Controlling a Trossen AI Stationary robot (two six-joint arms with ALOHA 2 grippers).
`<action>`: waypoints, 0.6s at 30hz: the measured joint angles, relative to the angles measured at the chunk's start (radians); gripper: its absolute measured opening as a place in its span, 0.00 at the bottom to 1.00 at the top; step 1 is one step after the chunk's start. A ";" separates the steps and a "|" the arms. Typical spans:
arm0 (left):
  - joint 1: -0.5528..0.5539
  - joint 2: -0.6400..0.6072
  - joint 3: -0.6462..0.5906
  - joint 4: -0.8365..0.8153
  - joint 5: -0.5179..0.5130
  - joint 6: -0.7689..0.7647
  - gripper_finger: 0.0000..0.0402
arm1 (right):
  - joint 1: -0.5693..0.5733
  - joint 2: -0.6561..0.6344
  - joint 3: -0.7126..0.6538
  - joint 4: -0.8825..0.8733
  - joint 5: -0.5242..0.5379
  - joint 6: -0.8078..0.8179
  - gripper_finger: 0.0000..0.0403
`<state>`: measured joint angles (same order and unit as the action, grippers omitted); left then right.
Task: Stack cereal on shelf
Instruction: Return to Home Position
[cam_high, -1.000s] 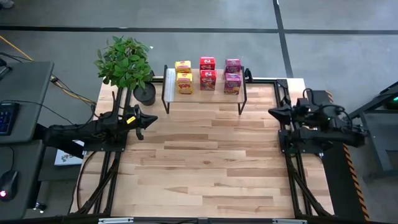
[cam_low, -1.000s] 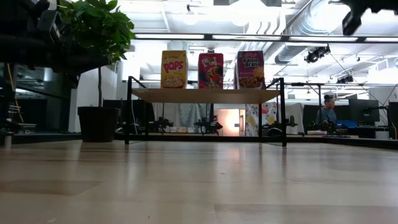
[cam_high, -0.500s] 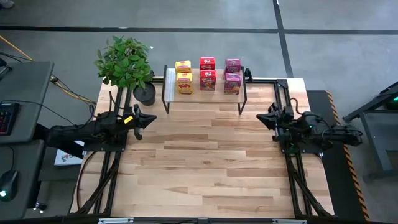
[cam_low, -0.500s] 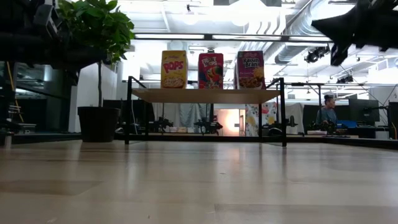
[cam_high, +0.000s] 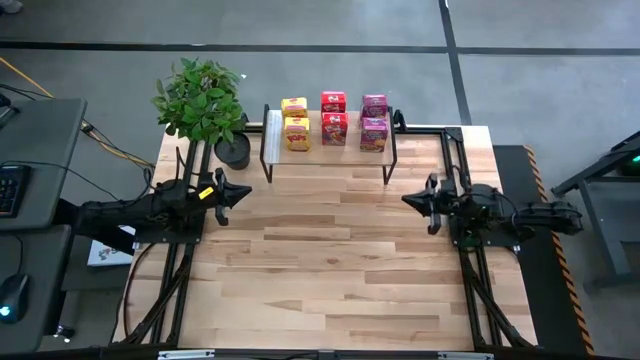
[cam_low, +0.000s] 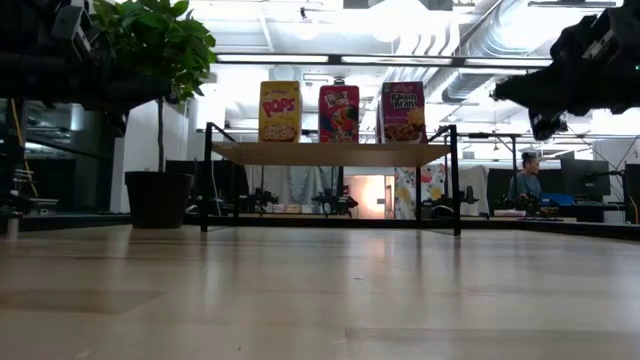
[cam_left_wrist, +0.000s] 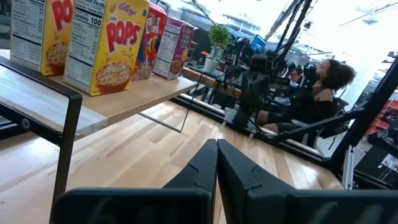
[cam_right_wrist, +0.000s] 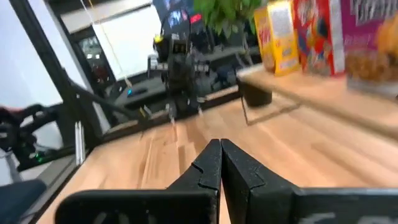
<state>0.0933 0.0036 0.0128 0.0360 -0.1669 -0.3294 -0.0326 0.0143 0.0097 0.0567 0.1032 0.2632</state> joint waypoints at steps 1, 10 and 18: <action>0.000 0.000 0.000 0.000 0.000 0.000 0.01 | 0.000 0.000 0.000 -0.020 -0.007 0.016 0.00; 0.000 0.000 0.000 0.000 0.000 0.000 0.01 | 0.000 0.024 0.001 -0.035 -0.048 -0.002 0.00; -0.002 0.000 0.000 0.000 0.000 0.000 0.01 | 0.000 0.024 0.001 -0.037 -0.048 -0.002 0.00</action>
<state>0.0910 0.0041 0.0124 0.0357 -0.1671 -0.3294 -0.0326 0.0387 0.0109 0.0193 0.0549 0.2611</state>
